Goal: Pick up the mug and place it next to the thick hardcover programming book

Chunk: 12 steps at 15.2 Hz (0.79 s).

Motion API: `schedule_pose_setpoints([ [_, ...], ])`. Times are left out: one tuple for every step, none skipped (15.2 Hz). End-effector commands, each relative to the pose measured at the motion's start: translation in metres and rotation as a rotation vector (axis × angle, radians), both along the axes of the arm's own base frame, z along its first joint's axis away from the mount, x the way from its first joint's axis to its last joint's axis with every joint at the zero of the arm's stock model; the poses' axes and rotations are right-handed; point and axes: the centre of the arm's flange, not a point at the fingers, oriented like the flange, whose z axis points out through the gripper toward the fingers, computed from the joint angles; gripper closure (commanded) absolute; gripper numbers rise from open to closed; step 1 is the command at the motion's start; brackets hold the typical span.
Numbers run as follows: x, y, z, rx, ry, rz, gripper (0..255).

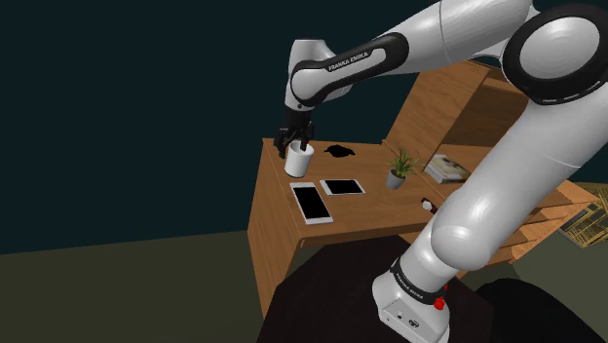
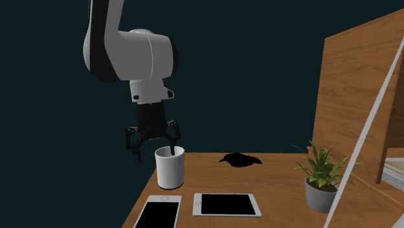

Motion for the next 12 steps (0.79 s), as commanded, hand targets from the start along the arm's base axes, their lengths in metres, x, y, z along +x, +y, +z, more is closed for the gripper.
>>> schedule_pose_setpoints([
  [-0.0012,-0.0004,-0.0103,0.000,0.000,0.000,0],
  [-0.0016,-0.0007,-0.0155,0.000,0.000,0.000,0],
  [-0.0019,-0.0009,-0.0185,0.000,0.000,0.000,0],
  [-0.0019,-0.0009,-0.0185,0.000,0.000,0.000,0],
  [-0.0019,-0.0009,-0.0185,0.000,0.000,0.000,0],
  [-0.0019,-0.0009,-0.0185,0.000,0.000,0.000,0],
  [-0.0019,-0.0009,-0.0185,0.000,0.000,0.000,0],
  [-0.0019,-0.0009,-0.0185,0.000,0.000,0.000,0],
  [-0.0019,-0.0009,-0.0185,0.000,0.000,0.000,0],
  [-0.0019,-0.0009,-0.0185,0.000,0.000,0.000,0],
  [-0.0019,-0.0009,-0.0185,0.000,0.000,0.000,0],
  [-0.0019,-0.0009,-0.0185,0.000,0.000,0.000,255],
])
